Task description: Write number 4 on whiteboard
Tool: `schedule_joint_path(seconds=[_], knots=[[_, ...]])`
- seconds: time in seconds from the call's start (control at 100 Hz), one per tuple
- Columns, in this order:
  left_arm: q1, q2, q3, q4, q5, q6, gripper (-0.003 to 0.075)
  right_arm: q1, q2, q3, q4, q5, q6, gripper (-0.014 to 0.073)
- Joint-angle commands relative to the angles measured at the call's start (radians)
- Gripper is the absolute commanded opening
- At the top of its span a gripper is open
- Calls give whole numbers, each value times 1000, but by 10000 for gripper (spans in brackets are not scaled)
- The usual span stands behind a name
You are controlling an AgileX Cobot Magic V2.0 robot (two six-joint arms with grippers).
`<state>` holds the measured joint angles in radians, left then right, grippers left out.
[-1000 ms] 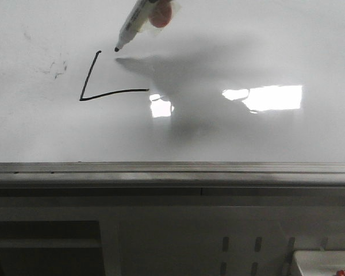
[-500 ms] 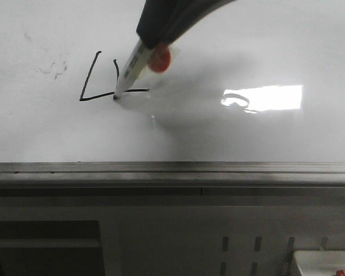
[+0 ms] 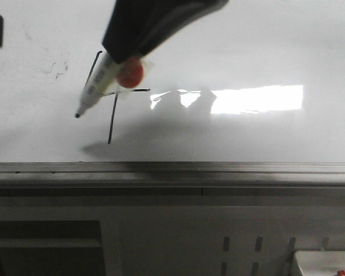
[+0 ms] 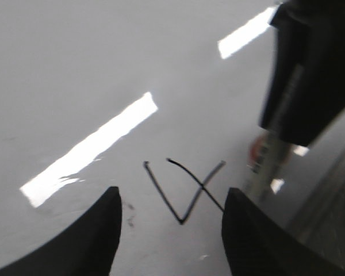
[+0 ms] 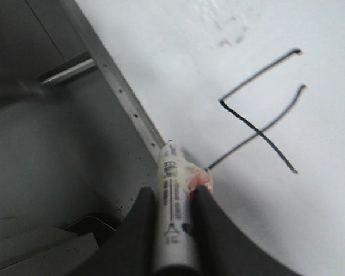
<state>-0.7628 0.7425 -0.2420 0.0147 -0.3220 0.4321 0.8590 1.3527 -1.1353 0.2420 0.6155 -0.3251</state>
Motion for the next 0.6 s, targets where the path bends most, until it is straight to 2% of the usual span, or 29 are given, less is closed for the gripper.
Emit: schedule_joint_path(seconds=[0.0,0.13,0.43,0.5,0.59], knots=[[-54,39,-26,51,-55,-13,365,38,-38,-52,5,-35,-9,-64],[-87,101,-28,10,-118,-13,365,76,-38,-64,5,-34,-9,-64],[-89,158,-28,13,-124,-13,358,105,-38,-64,5,-20,-9,-64],[-92,158,-28,13,-145,-13,297,105,-38,-64,5,-20,-9,-64],[-92,158,-28,25,-164,-13,130,105,-38,-64,5,-18,-9,-64]])
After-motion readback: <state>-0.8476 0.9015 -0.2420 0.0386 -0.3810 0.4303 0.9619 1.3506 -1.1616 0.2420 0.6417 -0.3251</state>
